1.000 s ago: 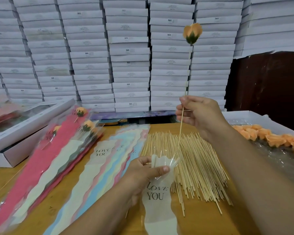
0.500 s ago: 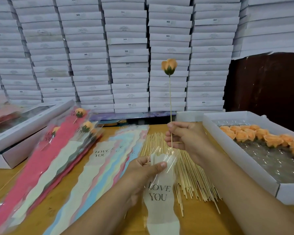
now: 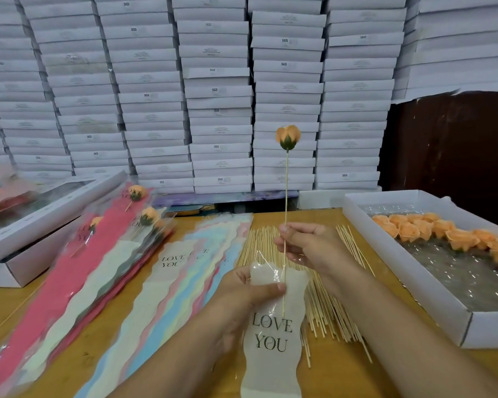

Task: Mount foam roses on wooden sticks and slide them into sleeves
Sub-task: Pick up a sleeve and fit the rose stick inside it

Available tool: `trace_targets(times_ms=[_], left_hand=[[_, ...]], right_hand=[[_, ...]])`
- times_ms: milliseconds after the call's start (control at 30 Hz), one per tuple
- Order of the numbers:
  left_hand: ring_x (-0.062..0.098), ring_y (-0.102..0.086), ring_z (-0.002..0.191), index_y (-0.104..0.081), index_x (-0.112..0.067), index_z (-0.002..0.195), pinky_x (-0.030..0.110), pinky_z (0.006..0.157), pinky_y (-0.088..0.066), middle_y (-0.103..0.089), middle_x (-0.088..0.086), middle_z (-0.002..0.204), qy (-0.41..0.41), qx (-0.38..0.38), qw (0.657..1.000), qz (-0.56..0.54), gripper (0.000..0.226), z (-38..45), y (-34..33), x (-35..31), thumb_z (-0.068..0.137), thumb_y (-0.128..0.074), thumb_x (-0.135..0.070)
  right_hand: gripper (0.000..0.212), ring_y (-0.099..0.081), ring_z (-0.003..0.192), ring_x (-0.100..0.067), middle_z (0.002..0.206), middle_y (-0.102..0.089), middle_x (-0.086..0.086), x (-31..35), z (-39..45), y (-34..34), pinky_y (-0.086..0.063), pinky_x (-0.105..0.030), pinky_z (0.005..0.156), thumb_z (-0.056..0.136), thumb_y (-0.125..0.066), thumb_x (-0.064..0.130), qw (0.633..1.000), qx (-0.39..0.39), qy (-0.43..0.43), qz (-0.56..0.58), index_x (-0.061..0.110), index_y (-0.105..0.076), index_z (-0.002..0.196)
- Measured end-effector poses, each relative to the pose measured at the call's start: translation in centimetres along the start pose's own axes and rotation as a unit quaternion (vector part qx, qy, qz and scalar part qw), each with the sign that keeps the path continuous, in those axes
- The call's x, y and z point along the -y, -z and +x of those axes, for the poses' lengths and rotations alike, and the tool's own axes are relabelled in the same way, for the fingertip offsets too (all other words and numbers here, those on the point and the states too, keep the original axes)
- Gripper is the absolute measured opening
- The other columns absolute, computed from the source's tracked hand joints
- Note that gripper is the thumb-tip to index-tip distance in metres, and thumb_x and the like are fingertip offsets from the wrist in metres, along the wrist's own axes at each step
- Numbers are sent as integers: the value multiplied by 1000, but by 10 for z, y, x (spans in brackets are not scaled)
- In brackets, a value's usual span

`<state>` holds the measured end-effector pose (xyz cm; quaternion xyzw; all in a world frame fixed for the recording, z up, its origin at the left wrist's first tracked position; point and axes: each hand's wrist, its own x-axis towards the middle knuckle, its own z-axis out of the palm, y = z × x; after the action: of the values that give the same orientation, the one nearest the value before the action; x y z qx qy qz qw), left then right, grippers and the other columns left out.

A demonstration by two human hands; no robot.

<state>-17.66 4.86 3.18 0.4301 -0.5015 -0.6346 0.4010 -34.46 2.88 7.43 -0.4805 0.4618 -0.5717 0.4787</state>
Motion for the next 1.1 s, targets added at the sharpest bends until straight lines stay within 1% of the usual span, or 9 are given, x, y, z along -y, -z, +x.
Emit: trace_targets(times_ms=[133,267,400,500,600,667,733,1000,1100], left_hand=[[32,-74,75,-70,-2,106,35,61,-58,-76,21,93,-1,-9,1000,-2,35,0,-2,2,74,-84,-6],[34,-75,78,-71,-9,104,38,65,-59,-76,20,94,9,-9,1000,1,39,-3,-6,2,68,-87,-8],[36,-74,82,-76,-10,93,43,72,-61,-76,22,97,14,-1,1000,-4,22,-6,-6,2,73,-84,-8],[38,-74,85,-76,-9,96,46,76,-62,-75,23,100,19,4,1000,-8,16,-7,-5,-2,80,-80,-6],[39,-72,86,-69,-1,112,47,78,-60,-74,25,102,18,-9,1000,-18,37,-6,-3,-6,78,-82,-9],[36,-73,83,-69,0,112,43,73,-60,-74,25,102,14,-9,1000,-22,37,-5,-2,-7,78,-82,-8],[34,-74,81,-71,-2,109,40,69,-59,-75,24,101,18,-3,1000,-22,36,-6,-2,-6,76,-84,-9],[37,-75,87,-79,-14,85,44,75,-59,-75,22,101,39,22,999,-11,22,-12,-3,-2,64,-86,-13],[36,-74,86,-75,-8,97,47,79,-59,-75,23,102,39,26,999,-4,37,-13,-5,-3,62,-87,-13]], right_hand=[[17,-74,80,-15,84,-78,-1,1,2,0,-57,-20,64,88,-73,15,999,-17,13,-27,14,-71,105],[58,-72,72,-12,93,-76,-5,8,6,3,-57,-23,61,89,-66,-2,996,-35,68,-56,37,-51,128],[26,-72,70,-9,89,-75,-4,11,8,9,-53,-18,60,92,-66,3,988,-29,102,-110,17,-72,113],[20,-72,77,-7,77,-77,4,7,5,13,-52,-15,65,89,-72,10,985,-4,110,-136,28,-75,96],[21,-71,83,1,85,-77,14,1,-1,14,-53,-17,76,87,-75,15,982,14,110,-154,35,-75,93],[17,-70,87,3,90,-77,15,-4,-5,14,-53,-23,84,85,-76,18,982,20,105,-156,35,-77,91],[17,-70,88,1,91,-77,13,-5,-9,15,-52,-24,81,86,-75,20,983,32,102,-150,37,-78,87],[18,-70,101,-15,109,-73,1,15,3,26,-55,-30,78,98,-59,23,992,-10,92,-89,33,-68,111],[22,-68,101,-14,110,-73,4,15,2,29,-54,-29,78,102,-51,26,992,-2,83,-95,27,-68,115]])
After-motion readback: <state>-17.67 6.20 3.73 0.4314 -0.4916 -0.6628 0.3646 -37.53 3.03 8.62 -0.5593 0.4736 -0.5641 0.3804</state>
